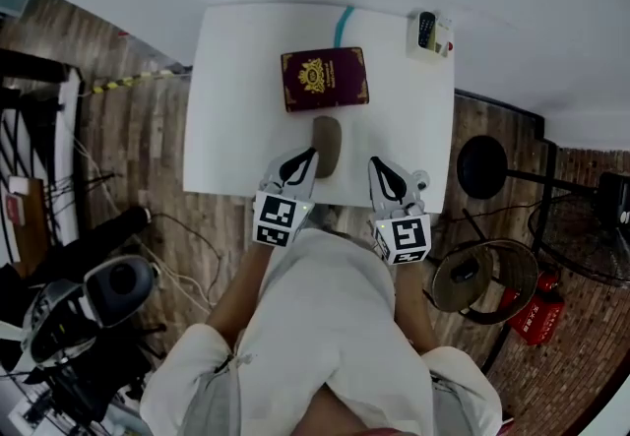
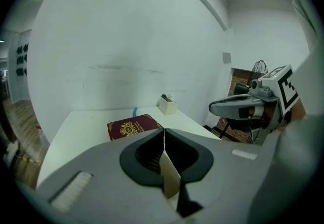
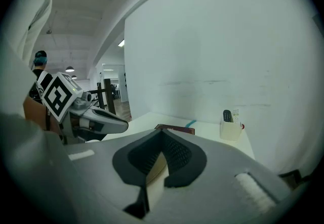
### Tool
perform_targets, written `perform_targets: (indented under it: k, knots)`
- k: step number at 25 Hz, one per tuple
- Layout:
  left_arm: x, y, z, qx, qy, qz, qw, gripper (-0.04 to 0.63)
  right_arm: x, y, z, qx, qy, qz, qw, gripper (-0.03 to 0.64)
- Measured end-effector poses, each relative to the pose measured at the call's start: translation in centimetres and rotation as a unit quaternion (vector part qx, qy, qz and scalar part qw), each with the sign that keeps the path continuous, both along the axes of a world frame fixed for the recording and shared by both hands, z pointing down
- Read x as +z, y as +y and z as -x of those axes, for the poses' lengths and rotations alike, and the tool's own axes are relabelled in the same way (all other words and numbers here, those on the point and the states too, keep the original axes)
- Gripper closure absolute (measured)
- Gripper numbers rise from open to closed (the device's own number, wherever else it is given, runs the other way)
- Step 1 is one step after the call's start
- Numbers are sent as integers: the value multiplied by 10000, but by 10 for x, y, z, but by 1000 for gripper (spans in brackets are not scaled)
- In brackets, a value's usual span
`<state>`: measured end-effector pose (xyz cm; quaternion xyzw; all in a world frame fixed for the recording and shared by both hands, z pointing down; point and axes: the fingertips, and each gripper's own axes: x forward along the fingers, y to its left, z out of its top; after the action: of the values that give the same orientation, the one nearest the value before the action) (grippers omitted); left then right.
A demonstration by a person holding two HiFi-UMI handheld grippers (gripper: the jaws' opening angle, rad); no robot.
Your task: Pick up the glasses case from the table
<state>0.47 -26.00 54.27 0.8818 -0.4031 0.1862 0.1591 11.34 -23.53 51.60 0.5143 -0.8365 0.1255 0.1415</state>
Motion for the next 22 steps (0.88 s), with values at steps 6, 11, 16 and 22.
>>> perform_targets:
  k: [6,11,16,22]
  knots:
    - [35,-11,1,140,-103,462,9988,549,25,-9,11,0,122,380,9992,612]
    - [58,-17,-3,266,-231,752,9965,512,53,-11,18,-41,233,700,9973,611]
    - [76,-20,-8,254,-366,1022,9938,469,75,-10,22,-131,294,981,9947,611]
    - [100,-20,-14,88,-517,1362,9893,388,84,-14,20,-292,330,1104,9929,611]
